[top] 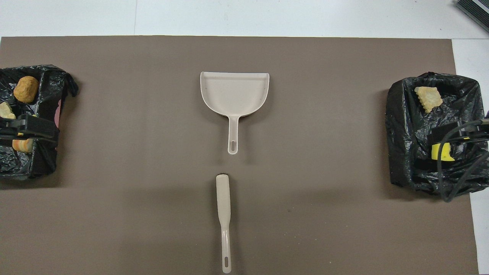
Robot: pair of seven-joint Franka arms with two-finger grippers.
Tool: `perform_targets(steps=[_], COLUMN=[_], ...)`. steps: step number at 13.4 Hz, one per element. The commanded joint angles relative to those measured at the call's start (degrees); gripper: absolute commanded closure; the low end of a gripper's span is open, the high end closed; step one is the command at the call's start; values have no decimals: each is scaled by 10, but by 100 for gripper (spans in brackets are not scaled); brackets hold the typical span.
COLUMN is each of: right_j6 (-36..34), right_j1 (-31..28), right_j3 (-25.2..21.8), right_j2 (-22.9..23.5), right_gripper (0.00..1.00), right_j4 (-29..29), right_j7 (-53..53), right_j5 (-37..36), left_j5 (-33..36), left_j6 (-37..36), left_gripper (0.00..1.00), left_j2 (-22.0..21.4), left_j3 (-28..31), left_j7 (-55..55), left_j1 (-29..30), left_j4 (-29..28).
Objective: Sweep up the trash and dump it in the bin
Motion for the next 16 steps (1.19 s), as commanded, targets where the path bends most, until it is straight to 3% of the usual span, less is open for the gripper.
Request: perform_targets(steps=[1, 10, 16], right_j6=[5, 5, 5], right_j1=[-3, -3, -3], right_j3=[2, 2, 2], right_j2=[2, 2, 2], right_gripper=[0, 0, 0], right_j4=[4, 4, 4], right_j7=[10, 10, 10], right_j5=[9, 9, 9], left_j5=[21, 14, -3], left_j6=[-17, -16, -44], left_gripper=[0, 0, 0], left_j2=[0, -14, -18], left_j3=[3, 4, 76], left_j7=[65, 56, 39], left_j1=[18, 17, -62], left_j4=[9, 14, 43])
